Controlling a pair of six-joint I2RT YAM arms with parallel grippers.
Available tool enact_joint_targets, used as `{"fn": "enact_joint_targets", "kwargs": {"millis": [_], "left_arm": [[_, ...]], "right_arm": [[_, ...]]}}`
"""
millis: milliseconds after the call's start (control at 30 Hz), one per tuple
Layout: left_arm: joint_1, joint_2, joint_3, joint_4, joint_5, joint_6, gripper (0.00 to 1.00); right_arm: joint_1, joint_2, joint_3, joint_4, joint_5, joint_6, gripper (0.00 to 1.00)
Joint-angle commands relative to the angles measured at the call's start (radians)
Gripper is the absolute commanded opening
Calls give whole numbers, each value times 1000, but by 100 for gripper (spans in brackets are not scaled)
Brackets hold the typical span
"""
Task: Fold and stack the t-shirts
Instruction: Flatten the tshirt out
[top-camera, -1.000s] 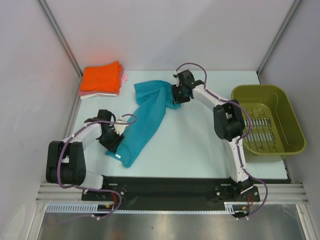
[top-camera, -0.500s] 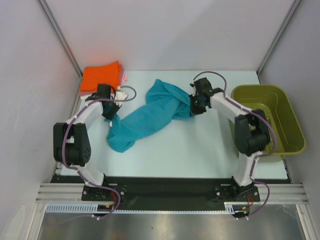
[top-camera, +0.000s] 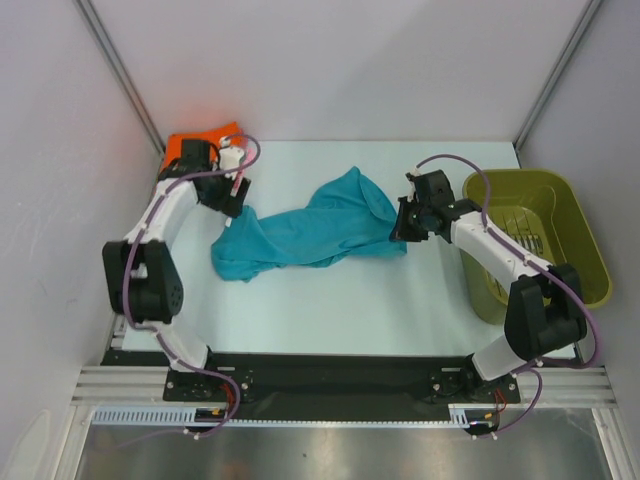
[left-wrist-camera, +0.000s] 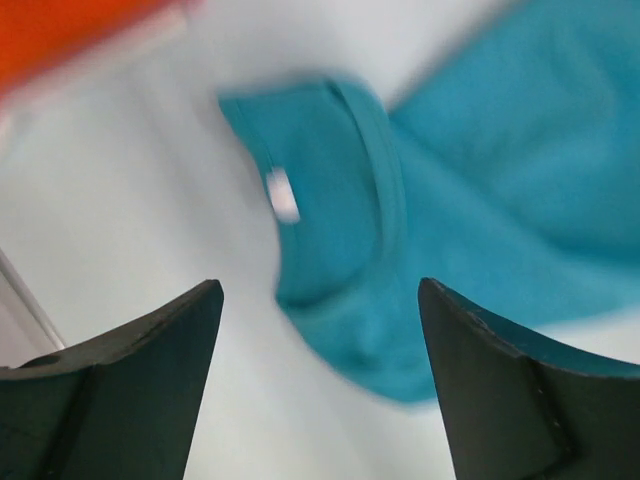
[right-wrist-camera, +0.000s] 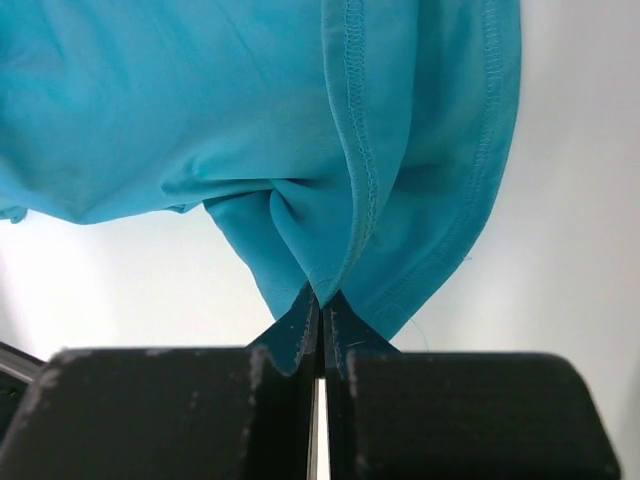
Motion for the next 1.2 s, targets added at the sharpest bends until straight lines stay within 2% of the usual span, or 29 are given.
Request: {"fn": "enact_joint_targets", "kwargs": {"millis": [0, 33, 100, 133, 267, 367, 500, 667, 800, 867, 1067, 1167], "left_arm": [[15, -262, -210, -107, 66, 19, 83], [15, -306, -263, -116, 83, 39, 70], [2, -405, -397, -135, 71, 88, 60], [-44, -429, -432, -139, 55, 110, 55], [-214, -527, -600, -107, -10, 219, 52], [-299, -512, -655, -86, -51, 259, 52], [-302, -425, -684, -34, -107, 250, 54], [-302, -362, -680, 64, -157, 170, 59], [-302, -322, -677, 89, -73, 148, 58], [-302, -288, -677, 121, -81, 138, 57], [-301, -235, -651, 144, -102, 138, 47], [-301, -219, -649, 167, -120, 127, 36]], "right_arm": [[5, 4, 28, 35, -23, 33, 0], [6, 5, 33, 24, -23, 36, 0], [6, 7, 48, 14, -28, 33, 0], [6, 7, 53, 1, -30, 31, 0], [3, 8, 61, -22, -28, 28, 0], [3, 10, 67, -49, -25, 27, 0], [3, -1, 61, -57, -16, 27, 0], [2, -7, 59, -69, 9, 25, 0], [-4, -15, 48, -62, 23, 25, 0], [-11, -19, 48, -68, 23, 27, 0], [-23, -36, 47, -78, 33, 24, 0], [-27, -48, 35, -75, 33, 30, 0]]}}
